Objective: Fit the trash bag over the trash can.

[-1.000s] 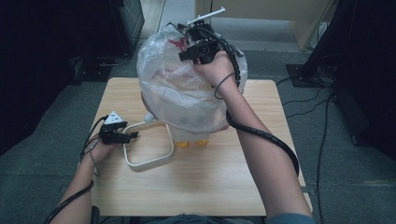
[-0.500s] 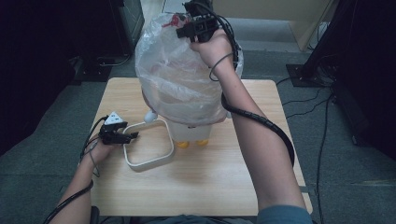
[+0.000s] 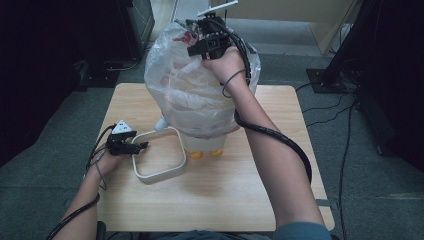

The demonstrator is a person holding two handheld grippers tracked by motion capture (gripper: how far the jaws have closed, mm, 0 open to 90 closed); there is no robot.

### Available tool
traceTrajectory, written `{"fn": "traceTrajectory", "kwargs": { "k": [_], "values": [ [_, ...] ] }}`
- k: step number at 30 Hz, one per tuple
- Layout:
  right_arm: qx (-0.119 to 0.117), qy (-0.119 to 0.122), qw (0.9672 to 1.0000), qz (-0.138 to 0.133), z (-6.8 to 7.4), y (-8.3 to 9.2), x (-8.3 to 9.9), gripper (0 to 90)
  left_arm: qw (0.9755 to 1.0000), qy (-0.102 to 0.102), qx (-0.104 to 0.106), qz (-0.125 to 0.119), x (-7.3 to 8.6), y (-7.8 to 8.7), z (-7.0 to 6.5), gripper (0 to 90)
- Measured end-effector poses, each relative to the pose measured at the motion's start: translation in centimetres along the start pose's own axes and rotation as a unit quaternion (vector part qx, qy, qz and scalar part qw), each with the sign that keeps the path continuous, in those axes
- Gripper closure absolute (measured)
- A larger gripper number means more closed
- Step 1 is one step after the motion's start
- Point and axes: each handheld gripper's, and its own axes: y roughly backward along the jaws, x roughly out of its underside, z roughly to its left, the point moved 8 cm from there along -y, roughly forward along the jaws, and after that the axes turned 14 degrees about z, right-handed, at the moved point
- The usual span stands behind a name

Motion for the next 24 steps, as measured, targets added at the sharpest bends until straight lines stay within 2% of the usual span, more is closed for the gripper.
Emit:
{"fn": "traceTrajectory", "kwargs": {
  "k": [2,5,9,12,14,16,22,24],
  "values": [
    [-0.014,-0.005,0.9998,0.012,0.1,-0.6,0.7,88.4,1.0000,0.001,0.000,0.000,0.0,0.0,0.0,25.7],
    [-0.020,-0.008,0.9994,0.025,0.0,-1.6,1.5,85.0,1.0000,0.000,0.000,0.000,0.0,0.0,0.0,25.7],
    [-0.041,-0.014,0.9985,0.033,0.0,-2.1,2.0,70.8,1.0000,0.000,0.001,0.000,0.0,0.0,0.0,25.5],
    [-0.046,-0.005,0.9982,0.040,0.6,-1.3,2.0,59.1,1.0000,0.001,0.003,0.000,0.0,0.0,0.0,25.5],
    [-0.043,0.002,0.9985,0.034,0.8,-0.4,1.9,54.5,1.0000,0.000,0.001,0.000,0.0,0.0,0.0,25.5],
    [-0.052,0.002,0.9981,0.032,1.1,0.6,1.9,49.1,1.0000,-0.001,0.001,0.000,0.0,0.0,-0.1,25.4],
    [-0.085,-0.015,0.9955,0.039,1.3,3.1,2.4,47.2,1.0000,-0.001,0.000,0.000,0.0,0.0,-0.1,25.4],
    [-0.082,-0.015,0.9957,0.041,1.1,3.6,2.6,45.3,1.0000,-0.001,0.000,0.000,0.0,0.0,-0.1,25.4]
  ]
}}
